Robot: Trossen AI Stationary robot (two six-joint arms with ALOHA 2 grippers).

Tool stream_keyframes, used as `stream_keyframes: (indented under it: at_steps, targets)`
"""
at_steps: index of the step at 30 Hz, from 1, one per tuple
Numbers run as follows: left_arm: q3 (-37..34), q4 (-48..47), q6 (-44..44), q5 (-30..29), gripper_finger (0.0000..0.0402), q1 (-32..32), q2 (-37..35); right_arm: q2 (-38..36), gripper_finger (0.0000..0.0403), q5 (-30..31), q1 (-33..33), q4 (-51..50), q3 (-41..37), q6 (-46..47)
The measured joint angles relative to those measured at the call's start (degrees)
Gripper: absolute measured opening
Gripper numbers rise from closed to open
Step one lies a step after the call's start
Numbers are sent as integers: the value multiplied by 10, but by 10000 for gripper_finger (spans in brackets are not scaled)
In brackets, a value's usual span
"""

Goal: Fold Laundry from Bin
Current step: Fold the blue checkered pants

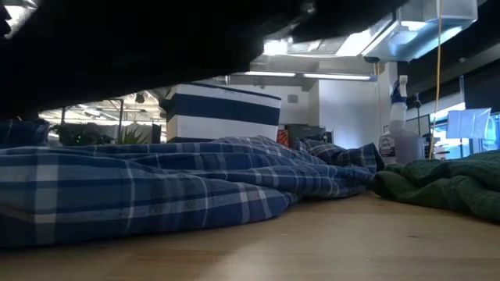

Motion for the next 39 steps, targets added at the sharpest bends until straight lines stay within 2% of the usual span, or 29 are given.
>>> stream_keyframes:
  at_steps: [9,19,22,27,33,39]
  targets:
    - [0,14,-41,-1,0,7,0,81,244,29,5,-61,114,8]
    - [0,20,-41,8,0,7,0,103,235,102,-5,-112,122,59]
    - [0,19,-41,13,0,5,0,104,186,115,-4,-115,121,63]
    - [0,16,-39,14,0,-3,-3,105,26,116,-5,-120,120,98]
    - [0,0,-41,-3,0,-21,-30,102,4,153,1,-133,120,156]
    - [0,-45,-76,-12,0,-49,-69,58,2,250,24,-186,120,215]
